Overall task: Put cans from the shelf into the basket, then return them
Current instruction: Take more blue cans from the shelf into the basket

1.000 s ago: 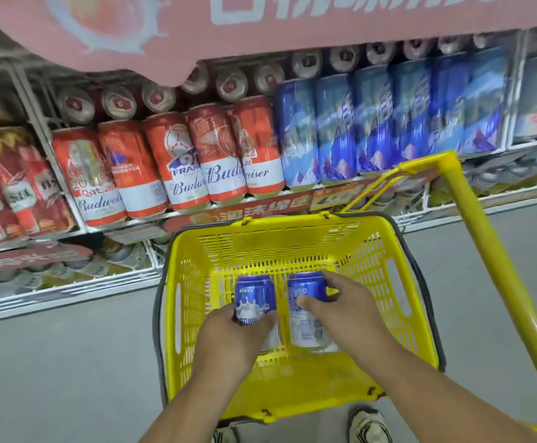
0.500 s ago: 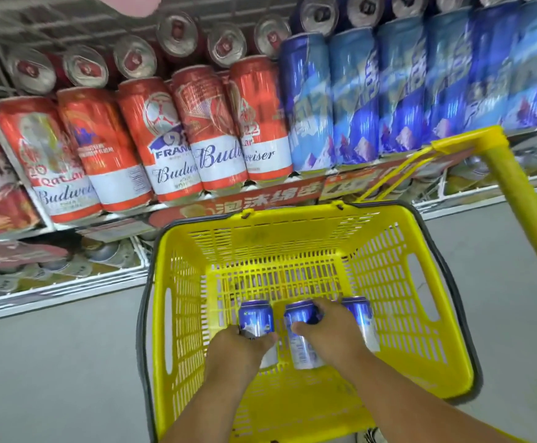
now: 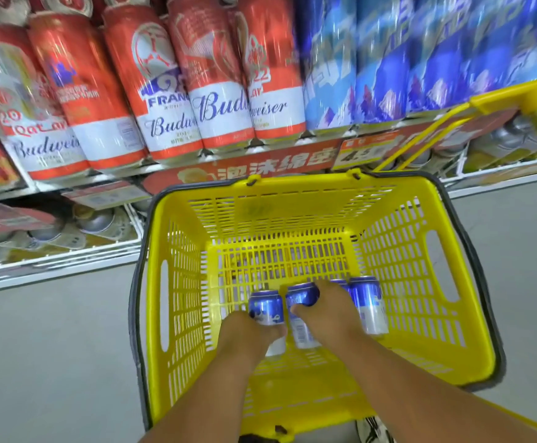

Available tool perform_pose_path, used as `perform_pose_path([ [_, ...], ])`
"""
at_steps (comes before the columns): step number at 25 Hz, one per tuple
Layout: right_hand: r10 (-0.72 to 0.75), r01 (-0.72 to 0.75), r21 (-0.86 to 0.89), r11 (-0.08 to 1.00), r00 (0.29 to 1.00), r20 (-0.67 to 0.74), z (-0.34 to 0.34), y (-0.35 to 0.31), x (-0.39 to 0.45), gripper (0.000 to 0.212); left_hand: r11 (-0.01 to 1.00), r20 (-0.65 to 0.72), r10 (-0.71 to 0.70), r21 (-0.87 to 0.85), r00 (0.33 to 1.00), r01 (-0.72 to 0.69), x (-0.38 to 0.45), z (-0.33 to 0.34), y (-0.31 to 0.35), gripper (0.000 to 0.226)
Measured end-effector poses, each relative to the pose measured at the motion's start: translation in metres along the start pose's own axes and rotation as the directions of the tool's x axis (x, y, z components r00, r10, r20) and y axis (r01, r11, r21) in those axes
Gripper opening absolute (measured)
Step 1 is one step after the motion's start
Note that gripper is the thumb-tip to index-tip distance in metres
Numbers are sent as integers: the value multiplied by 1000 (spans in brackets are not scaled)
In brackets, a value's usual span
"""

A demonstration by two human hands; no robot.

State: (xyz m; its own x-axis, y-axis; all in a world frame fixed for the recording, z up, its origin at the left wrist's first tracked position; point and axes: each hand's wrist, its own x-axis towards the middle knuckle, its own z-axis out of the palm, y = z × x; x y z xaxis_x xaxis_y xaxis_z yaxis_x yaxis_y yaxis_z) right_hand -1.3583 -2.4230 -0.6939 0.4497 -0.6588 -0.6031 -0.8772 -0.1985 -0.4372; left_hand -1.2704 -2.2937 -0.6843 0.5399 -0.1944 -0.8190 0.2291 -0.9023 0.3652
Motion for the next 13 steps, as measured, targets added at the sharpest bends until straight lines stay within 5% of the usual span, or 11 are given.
perform_pose_path([
  [10, -38, 29, -275, 961, 999, -27, 16, 2, -3, 50, 997, -12, -16, 76, 1000, 17, 1, 8, -2, 54],
  [13, -32, 35, -220, 975, 999, 21, 7, 10, 0, 58, 992, -28, 22, 126, 999, -18, 1, 4, -1, 50],
])
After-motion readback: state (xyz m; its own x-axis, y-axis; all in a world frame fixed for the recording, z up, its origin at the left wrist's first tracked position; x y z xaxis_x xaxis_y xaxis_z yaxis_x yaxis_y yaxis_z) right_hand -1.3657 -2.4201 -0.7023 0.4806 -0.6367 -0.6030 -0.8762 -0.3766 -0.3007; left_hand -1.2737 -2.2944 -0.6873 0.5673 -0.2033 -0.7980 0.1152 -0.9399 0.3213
